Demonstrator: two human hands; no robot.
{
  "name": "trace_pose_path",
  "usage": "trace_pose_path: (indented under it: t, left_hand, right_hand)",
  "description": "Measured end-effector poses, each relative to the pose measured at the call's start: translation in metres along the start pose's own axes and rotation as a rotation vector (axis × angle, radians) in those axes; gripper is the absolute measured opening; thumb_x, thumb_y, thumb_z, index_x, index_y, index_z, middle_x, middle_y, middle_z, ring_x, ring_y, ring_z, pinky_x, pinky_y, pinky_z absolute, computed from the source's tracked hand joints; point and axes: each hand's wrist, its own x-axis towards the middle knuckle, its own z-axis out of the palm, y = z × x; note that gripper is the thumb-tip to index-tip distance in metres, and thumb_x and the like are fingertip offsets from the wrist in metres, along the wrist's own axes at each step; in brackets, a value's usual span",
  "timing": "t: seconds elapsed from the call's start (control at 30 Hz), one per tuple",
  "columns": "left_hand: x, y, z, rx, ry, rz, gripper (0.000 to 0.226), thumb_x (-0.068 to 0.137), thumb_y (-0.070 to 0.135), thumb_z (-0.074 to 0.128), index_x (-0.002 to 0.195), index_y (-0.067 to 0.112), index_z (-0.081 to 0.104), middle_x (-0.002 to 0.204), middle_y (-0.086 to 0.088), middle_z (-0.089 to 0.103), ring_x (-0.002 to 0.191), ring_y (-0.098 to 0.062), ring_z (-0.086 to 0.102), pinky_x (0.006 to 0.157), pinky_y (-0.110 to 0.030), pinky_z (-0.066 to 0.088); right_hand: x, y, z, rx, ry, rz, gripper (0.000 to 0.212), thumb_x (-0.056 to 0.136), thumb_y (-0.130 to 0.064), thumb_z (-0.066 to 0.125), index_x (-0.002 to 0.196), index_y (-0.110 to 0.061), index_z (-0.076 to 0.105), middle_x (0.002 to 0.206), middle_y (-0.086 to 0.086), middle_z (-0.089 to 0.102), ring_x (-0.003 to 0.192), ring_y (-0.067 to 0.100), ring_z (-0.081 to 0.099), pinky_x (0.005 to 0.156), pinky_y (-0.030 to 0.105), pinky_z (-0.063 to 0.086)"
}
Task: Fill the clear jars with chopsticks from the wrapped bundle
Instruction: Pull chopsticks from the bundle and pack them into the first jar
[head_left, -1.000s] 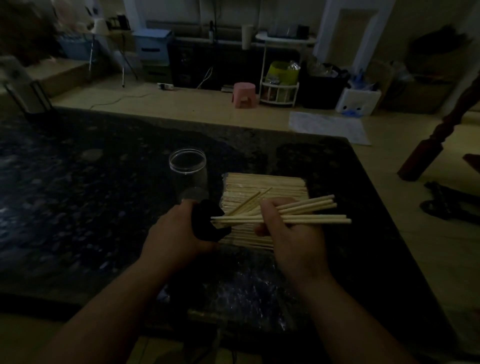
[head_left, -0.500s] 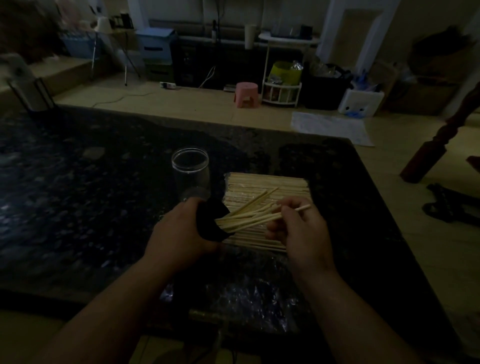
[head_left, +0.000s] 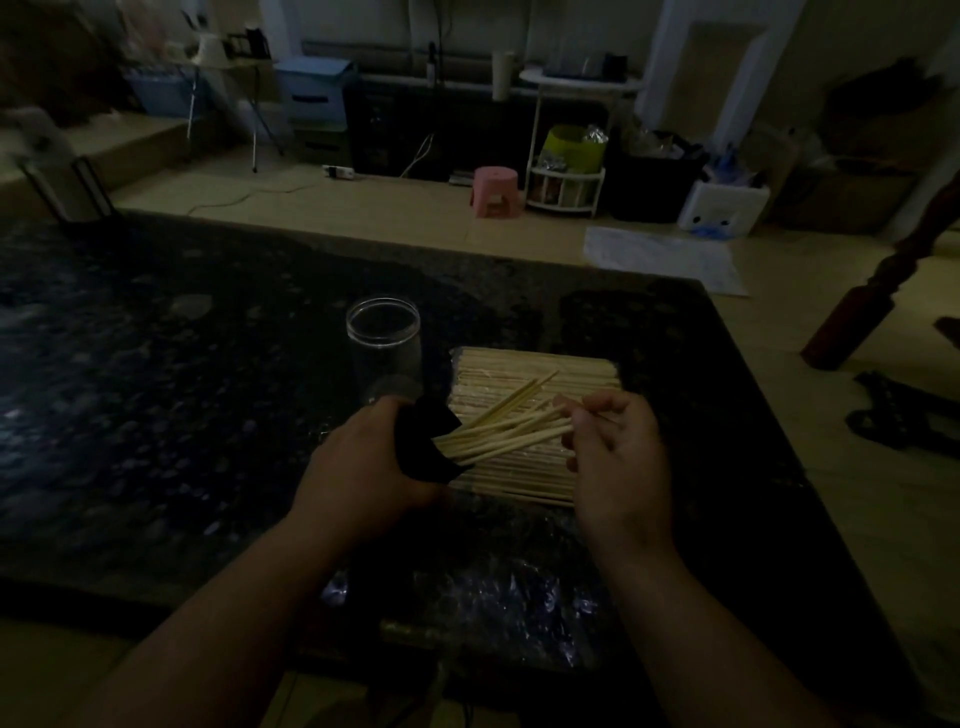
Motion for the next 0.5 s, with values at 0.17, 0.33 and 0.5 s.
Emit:
trace_pose_path:
  t: [0.17, 0.33, 0.5]
  left_hand:
    - [0.0012, -0.0029, -0.0008, 0.010, 0.001, -0.014, 0.081, 0.053, 0.051, 0.085, 0.123, 0.031, 0.050, 0.116, 0.005, 0.059, 0.103, -0.017, 0.059, 0.086, -0.034, 0.050]
    - [0.0039, -0.0039, -0.0016, -0.015, 0.018, -0.038, 0.085, 0.049, 0.051, 0.088, 0.123, 0.032, 0.049, 0.117, 0.006, 0.059, 0.103, -0.015, 0.058, 0.085, -0.034, 0.050]
    - [0.0035, -0.0039, -0.0020, -0.039, 0.040, -0.044, 0.080, 0.053, 0.046, 0.087, 0.122, 0.031, 0.050, 0.116, 0.005, 0.059, 0.104, -0.016, 0.059, 0.085, -0.033, 0.049]
  right_hand:
    - [0.0023, 0.0026, -0.0028, -0.106, -0.012, -0.014, 0.016, 0.094, -0.013, 0.059, 0.092, -0.027, 0.068, 0.098, -0.011, 0.069, 0.095, 0.008, 0.064, 0.085, 0.035, 0.055]
    - [0.0032, 0.0018, -0.0037, -0.050, 0.051, 0.019, 0.014, 0.093, -0.015, 0.057, 0.083, -0.024, 0.061, 0.085, 0.000, 0.063, 0.080, 0.017, 0.059, 0.073, 0.038, 0.050]
    - [0.0051, 0.0082, -0.0065, -0.076, -0.077, 0.122, 0.016, 0.092, -0.010, 0.055, 0.078, -0.017, 0.059, 0.072, 0.003, 0.061, 0.066, 0.016, 0.054, 0.061, 0.032, 0.044]
